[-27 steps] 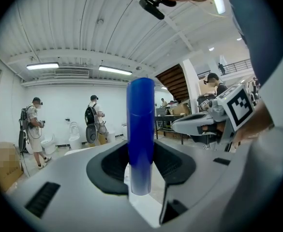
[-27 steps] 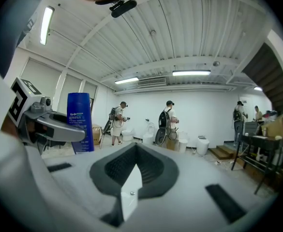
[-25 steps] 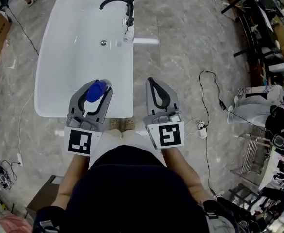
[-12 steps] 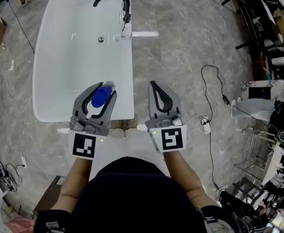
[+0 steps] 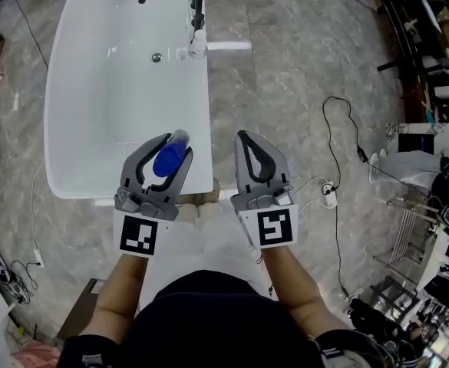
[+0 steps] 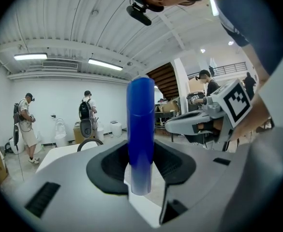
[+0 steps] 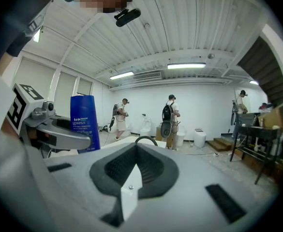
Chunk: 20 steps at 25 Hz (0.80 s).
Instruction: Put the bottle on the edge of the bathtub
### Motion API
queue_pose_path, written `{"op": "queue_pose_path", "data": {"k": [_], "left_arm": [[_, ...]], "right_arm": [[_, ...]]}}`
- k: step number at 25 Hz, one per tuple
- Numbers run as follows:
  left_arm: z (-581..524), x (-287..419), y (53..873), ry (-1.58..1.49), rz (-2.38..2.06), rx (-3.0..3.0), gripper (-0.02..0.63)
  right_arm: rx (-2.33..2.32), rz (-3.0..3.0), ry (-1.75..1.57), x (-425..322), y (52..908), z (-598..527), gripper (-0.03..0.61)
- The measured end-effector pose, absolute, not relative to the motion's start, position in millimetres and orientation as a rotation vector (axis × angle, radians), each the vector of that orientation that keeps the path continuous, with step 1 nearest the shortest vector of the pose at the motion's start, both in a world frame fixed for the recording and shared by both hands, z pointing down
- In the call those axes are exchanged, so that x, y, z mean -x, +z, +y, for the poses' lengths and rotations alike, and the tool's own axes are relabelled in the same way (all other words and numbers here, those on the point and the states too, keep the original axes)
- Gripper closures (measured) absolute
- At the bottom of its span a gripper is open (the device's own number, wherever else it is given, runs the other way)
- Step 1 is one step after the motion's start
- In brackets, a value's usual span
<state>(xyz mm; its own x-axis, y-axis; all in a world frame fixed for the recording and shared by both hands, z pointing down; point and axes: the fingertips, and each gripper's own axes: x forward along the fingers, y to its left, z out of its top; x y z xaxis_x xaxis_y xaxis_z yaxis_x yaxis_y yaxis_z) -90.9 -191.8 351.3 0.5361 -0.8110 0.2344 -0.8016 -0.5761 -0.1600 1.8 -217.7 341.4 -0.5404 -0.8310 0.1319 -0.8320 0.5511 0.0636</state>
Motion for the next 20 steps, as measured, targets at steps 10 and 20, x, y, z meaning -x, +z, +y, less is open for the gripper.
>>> {"op": "queue_pose_path", "data": {"k": [10,20], "left_arm": [[-207,89,400,-0.443,1.422,2.778,0.459],[-215,86,437,-0.409,1.372,2.81,0.459]], "right_arm": [[-1.393,-2.636,0.044,11,385,-236,0.577],[-1.4,-2.618,0.08,14,424,-243,0.577]]}}
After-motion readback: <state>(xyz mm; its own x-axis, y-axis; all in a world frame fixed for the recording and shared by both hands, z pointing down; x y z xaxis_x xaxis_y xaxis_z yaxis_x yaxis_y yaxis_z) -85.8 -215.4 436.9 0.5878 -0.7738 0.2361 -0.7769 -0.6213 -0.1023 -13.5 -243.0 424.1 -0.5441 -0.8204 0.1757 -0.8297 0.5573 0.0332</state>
